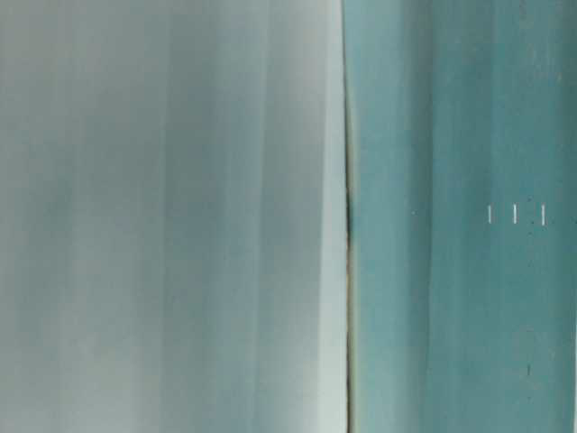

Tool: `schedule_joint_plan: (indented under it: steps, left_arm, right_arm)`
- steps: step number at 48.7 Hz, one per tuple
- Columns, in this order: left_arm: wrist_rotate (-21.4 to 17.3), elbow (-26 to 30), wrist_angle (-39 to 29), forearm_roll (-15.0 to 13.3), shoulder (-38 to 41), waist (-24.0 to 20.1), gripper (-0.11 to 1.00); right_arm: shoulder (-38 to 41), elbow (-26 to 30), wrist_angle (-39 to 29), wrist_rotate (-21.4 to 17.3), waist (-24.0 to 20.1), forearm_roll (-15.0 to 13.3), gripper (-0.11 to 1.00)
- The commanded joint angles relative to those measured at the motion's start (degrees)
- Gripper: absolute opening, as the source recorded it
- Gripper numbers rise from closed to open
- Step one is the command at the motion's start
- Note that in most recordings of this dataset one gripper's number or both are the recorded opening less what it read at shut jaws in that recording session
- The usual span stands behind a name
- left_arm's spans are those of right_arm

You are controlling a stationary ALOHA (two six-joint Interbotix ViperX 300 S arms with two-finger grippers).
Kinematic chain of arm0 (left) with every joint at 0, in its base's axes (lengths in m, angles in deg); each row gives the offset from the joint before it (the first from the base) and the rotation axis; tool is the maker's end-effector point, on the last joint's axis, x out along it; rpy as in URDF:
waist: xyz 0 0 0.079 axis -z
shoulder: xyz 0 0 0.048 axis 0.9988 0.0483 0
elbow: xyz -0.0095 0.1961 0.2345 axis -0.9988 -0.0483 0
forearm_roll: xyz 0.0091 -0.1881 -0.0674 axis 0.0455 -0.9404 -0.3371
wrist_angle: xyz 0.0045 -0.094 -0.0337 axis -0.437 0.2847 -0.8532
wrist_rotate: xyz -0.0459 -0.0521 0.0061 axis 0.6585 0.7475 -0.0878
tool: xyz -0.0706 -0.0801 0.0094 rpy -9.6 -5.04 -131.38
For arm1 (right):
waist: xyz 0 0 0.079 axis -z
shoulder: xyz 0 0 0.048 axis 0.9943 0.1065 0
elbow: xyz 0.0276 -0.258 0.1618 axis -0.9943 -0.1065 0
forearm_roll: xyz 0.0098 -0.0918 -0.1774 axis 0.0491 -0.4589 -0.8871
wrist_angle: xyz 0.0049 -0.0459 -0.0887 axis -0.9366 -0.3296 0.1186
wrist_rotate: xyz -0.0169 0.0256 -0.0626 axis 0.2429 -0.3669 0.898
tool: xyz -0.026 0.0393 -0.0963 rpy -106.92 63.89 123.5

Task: Lift the metal rail with both hands and move it towards you.
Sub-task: 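Lift the rail with both grippers and pull it toward the front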

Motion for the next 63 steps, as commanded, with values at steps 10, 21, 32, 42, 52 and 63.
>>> schedule_joint_plan:
  steps: [10,21,32,42,52,63]
  left_arm:
    - [0.44,2.29,0.88,0.35,-0.26,-0.44,0.29]
    - [0.44,2.46,0.88,0.35,-0.18,-0.44,0.29]
    - [0.53,1.49,0.88,0.35,-0.26,-0.7,0.29]
    - [1.23,-5.01,4.22,0.35,-0.79,-1.93,0.29]
    - [0.35,-13.54,12.66,0.7,-1.05,-2.99,0.29]
    - [-2.11,-21.27,18.28,0.7,-0.79,-4.83,0.29]
  right_arm:
    - [-0.44,2.02,0.97,-0.79,0.09,0.35,0.4]
    - [-0.53,1.76,0.88,-0.7,0.09,0.26,0.4]
    - [-0.44,0.62,1.14,-0.35,0.18,-0.88,0.4]
    - [-0.26,-4.92,1.85,0.97,0.53,-3.16,0.4]
    - [-0.53,-14.06,7.29,2.9,1.49,-3.25,0.4]
    - [-0.97,-22.5,16.7,5.54,3.52,-3.16,0.4]
